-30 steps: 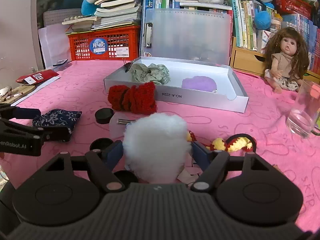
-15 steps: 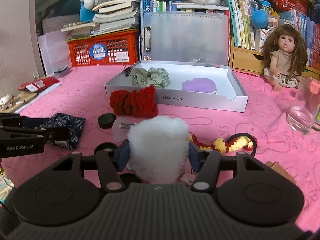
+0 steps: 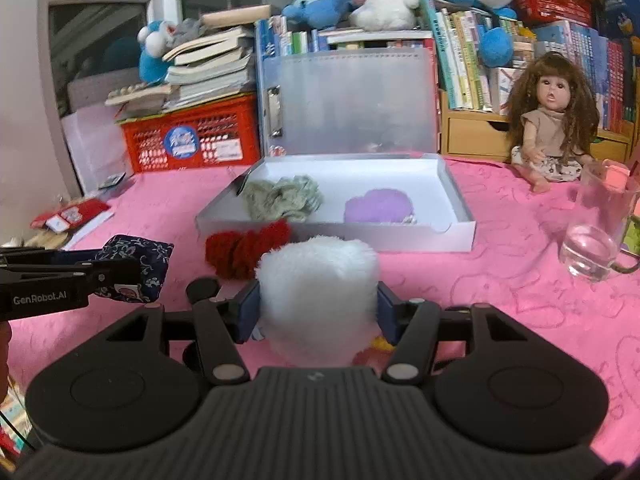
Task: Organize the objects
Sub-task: 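Carry the navy pouch and white fluffy ball over the white box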
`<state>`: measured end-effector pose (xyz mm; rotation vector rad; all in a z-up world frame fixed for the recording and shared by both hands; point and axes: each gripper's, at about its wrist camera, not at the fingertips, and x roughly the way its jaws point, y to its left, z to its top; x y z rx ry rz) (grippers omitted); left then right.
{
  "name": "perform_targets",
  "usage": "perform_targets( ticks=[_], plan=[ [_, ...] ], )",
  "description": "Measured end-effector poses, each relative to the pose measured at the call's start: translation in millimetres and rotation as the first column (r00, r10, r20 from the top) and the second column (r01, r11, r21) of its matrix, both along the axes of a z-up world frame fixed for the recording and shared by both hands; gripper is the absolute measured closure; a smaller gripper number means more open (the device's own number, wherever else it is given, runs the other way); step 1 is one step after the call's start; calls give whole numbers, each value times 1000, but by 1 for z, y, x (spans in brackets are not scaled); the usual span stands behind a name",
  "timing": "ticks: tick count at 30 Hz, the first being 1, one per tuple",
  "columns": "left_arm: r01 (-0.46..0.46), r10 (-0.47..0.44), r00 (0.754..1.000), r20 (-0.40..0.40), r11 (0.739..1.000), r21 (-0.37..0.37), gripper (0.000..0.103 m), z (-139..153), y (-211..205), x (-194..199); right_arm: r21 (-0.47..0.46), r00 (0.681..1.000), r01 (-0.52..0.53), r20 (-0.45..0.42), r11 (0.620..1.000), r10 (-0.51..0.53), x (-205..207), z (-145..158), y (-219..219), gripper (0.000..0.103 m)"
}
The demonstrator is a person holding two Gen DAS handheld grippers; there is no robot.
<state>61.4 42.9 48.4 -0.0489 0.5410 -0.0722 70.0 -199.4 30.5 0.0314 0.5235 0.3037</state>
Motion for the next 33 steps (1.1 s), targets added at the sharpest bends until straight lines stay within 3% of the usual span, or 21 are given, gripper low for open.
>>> perform_targets(
  ticks=[16,33],
  plan=[
    [-9,10,999,48,1000,-15,65,36,-13,79,74,992,116,-48,990,-113,65,20,-28,41],
    [-18,19,1000,22,1000,-19,64,20,-28,146,15,986,155,-65,988,-154,119,20,-29,41]
  ],
)
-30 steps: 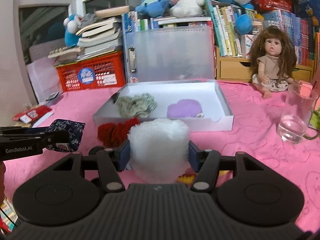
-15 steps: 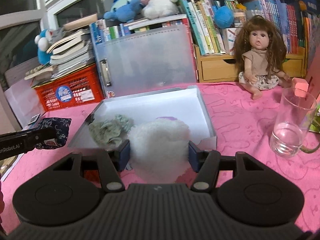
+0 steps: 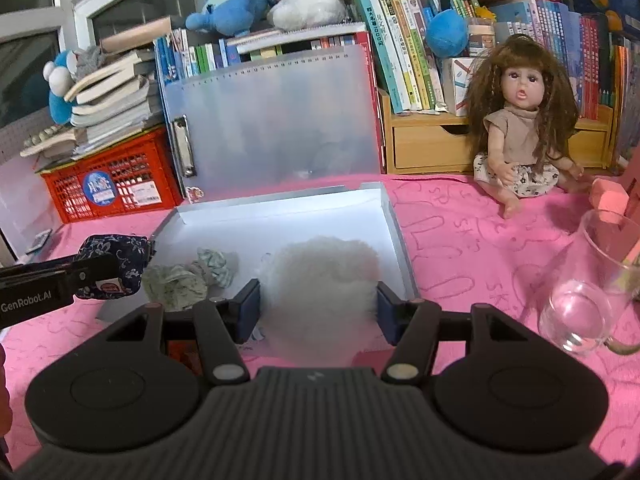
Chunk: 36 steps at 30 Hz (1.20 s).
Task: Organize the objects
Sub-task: 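Carry the navy pouch and white fluffy ball over the white box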
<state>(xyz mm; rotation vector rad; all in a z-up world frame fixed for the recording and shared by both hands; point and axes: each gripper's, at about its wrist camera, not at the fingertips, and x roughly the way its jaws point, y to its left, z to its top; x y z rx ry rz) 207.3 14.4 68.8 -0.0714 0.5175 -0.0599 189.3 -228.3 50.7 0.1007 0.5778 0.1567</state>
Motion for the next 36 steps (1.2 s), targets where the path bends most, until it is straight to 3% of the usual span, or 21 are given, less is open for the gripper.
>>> perform_targets(
  ticks=[9,36],
  plan=[
    [8,-7,999,-39,1000,22,64,-16,-12,25,-15,998,4,-67,1000,-5,30,-13,4,41],
    [-27,31,995,-97,998,51,66,-44,-23,86,35,988,-1,-153,999,6,77,-33,15,42]
  ],
)
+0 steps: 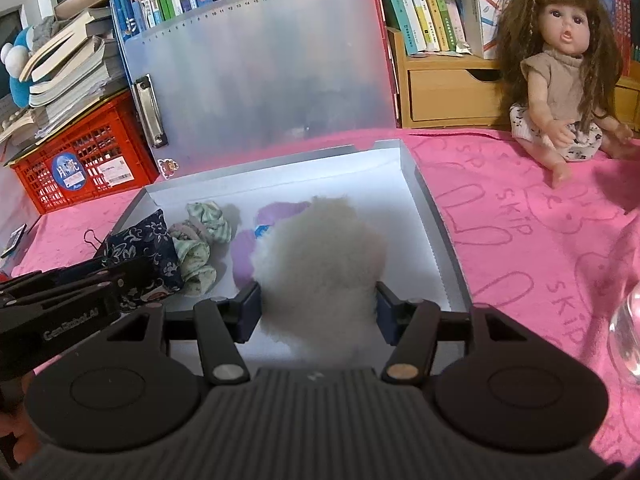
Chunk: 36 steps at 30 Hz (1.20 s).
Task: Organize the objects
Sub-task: 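Carry the navy pouch and white fluffy ball over the white box, then open both tools to release the pouch and fluffy ball into the box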
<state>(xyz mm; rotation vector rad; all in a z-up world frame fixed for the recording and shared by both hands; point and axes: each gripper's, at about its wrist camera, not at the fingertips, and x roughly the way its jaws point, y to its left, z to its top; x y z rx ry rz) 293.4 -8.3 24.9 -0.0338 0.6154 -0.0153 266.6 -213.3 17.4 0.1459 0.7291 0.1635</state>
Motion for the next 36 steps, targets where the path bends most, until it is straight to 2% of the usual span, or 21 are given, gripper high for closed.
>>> perform_targets(
  ticks=[8,14,23,30,36],
  plan=[
    [-10,10,1000,-22,1000,7,66,-9,-1,11,-19,1000,-11,-5,1000,11,8,-2,5,43],
    [-9,9,1000,-28,1000,0,64,-8,1,12,-12,998,-16,-53,1000,15,16,-6,9,43],
    [3,-3,1000,-14,1000,9,50,3,2,-4,9,1000,-13,-27,1000,13,2,7,7,35],
    [33,-33,999,20,999,5,36,18,2,-33,-28,999,-25,25,999,26,-23,24,6,28],
    [57,-57,998,36,998,-1,33,26,3,-60,-19,997,-58,50,998,58,-46,33,8,27]
  ],
)
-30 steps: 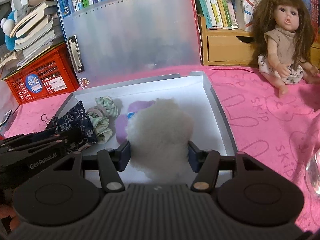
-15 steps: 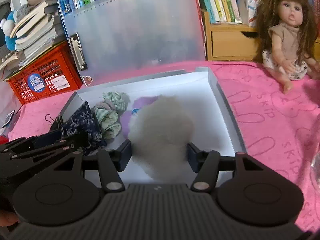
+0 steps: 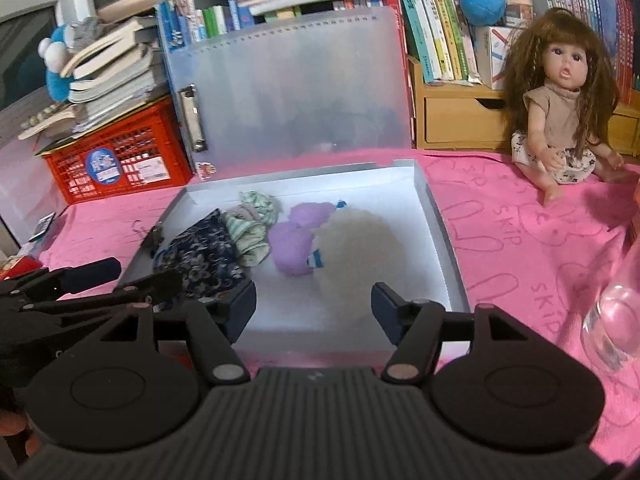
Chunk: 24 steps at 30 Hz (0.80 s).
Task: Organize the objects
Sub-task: 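Open both tools to release the pouch and fluffy ball into the box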
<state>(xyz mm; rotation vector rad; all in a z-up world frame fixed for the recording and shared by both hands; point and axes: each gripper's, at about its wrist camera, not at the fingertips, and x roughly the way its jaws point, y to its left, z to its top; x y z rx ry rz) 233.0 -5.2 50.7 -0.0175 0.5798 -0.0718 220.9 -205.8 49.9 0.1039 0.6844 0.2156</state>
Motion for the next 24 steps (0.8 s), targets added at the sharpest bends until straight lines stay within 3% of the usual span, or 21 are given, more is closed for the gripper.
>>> perform_targets(
  ticks=[13,24],
  plan=[
    [25,-25,999,23,999,-32,29,5,8,-53,-38,996,-45,77,998,48,-43,13,8,24],
    [44,-42,999,27,998,-55,28,-1,16,-95,-55,992,-47,114,997,53,-80,3,2,23]
  ],
)
